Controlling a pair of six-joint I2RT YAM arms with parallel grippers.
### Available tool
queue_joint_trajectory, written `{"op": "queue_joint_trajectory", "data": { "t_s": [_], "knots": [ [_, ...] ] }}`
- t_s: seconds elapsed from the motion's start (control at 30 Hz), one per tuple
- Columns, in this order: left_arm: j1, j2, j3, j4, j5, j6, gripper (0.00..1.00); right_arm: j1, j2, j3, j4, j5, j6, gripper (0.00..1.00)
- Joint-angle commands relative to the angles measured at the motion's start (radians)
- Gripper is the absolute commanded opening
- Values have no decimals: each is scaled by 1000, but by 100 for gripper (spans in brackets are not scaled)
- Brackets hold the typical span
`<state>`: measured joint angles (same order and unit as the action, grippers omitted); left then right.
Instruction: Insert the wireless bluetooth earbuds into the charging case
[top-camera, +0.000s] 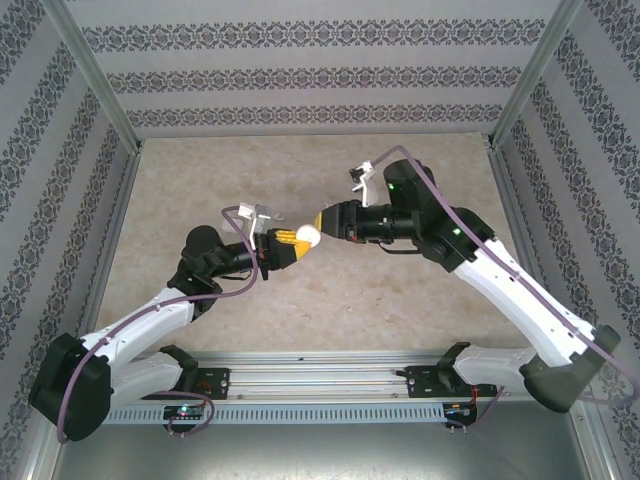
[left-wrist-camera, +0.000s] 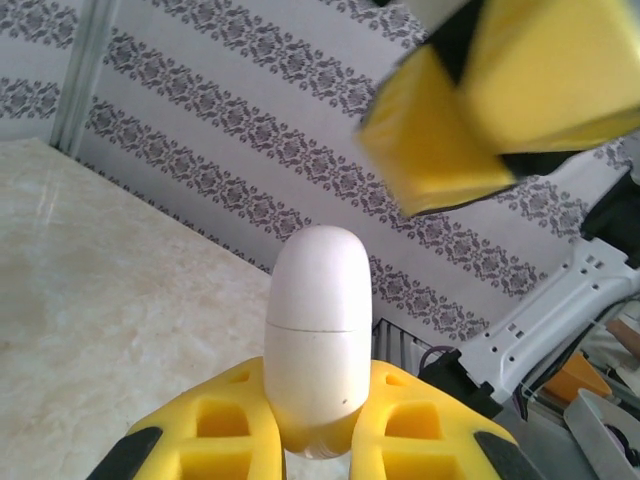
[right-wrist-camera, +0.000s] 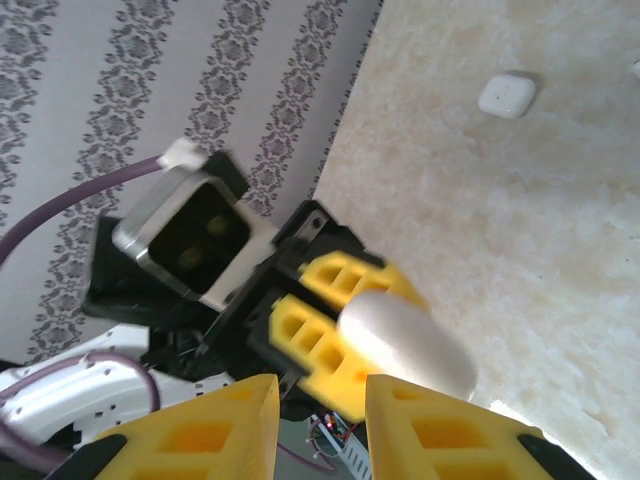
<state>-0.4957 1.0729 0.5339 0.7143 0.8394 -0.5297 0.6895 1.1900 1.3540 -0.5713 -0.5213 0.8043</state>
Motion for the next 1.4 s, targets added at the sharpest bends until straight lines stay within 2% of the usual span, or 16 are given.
{"op": "queue_joint_trajectory", "data": {
  "t_s": [0.0, 0.1, 0.27, 0.43, 0.6, 0.77, 1.0, 1.2, 1.37],
  "knots": [
    [15, 2, 20, -23, -41, -45, 0, -11, -57, -31, -42, 17, -30, 29],
    [25, 2, 28, -88, -79, -51, 0, -27, -92, -46, -79, 67, -38, 29],
    [43, 39, 115, -378, -146, -23, 0, -41, -155, -93, -149, 193, -44, 32],
    [45, 135, 176, -492, -176, -15, 0, -50, -200, -149, -223, 293, -37, 33],
    [45, 343, 301, -620, -195, -25, 0, -48, -244, -204, -260, 340, -26, 34],
    [32, 547, 405, -680, -296, -13, 0, -53, -308, -271, -277, 377, -5, 35],
    [-98, 809, 615, -749, -294, -4, 0, -59, -360, -362, -308, 412, 16, 37],
    [-204, 936, 732, -723, -292, -56, 0, -67, -372, -388, -321, 423, 13, 38],
    [-264, 983, 735, -673, -280, -105, 3, -74, -371, -399, -323, 421, 10, 39]
  ]
}}
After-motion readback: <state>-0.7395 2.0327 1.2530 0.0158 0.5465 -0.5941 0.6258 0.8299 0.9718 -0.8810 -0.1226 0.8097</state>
